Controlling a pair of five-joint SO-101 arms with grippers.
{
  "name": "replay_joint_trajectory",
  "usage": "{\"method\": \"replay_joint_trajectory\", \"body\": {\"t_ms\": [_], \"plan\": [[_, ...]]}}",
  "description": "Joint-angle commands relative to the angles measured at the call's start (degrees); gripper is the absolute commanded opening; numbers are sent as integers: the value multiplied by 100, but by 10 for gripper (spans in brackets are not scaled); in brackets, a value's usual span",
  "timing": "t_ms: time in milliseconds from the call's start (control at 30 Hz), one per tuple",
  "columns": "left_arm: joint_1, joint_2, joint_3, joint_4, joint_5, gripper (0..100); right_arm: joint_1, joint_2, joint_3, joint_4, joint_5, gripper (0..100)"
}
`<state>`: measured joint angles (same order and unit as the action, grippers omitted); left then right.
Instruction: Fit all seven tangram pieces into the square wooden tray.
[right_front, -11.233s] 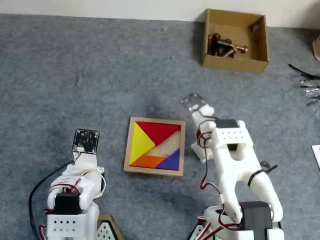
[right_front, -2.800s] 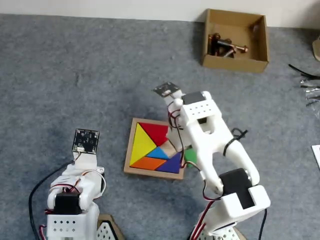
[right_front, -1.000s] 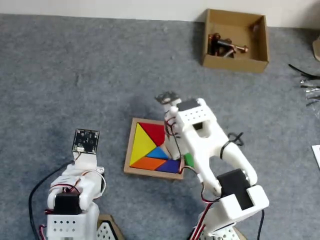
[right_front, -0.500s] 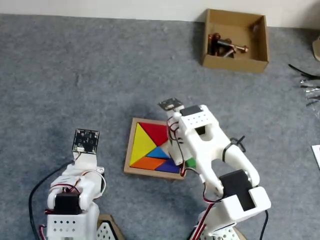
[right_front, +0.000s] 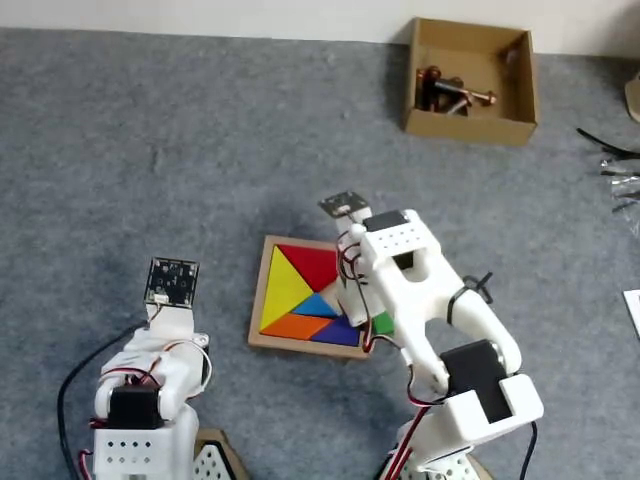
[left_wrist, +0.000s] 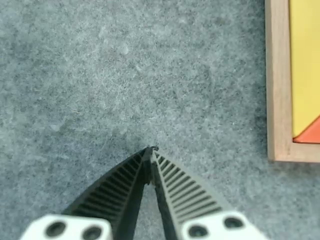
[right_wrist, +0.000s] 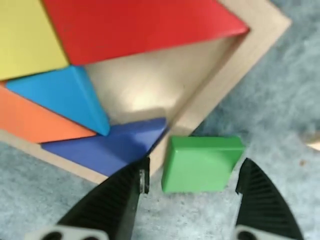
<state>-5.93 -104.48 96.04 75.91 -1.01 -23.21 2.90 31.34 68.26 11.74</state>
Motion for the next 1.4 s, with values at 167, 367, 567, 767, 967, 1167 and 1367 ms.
{"method": "replay_joint_trajectory", "body": {"t_ms": [167, 367, 567, 767, 967, 1167, 1367], "plan": [[66, -57, 101, 18, 9, 5, 145, 4, 418, -558, -35, 265], [66, -57, 101, 18, 9, 5, 136, 13, 576, -602, -35, 206], [66, -57, 101, 18, 9, 5, 119, 13, 708, -673, -35, 202], [66, -57, 101, 18, 9, 5, 145, -4, 708, -769, -62, 202], [66, -57, 101, 18, 9, 5, 145, -13, 690, -769, -79, 202], [66, -57, 101, 18, 9, 5, 145, -13, 699, -769, -79, 202], [66, -57, 101, 18, 9, 5, 145, -4, 681, -769, -79, 202]]}}
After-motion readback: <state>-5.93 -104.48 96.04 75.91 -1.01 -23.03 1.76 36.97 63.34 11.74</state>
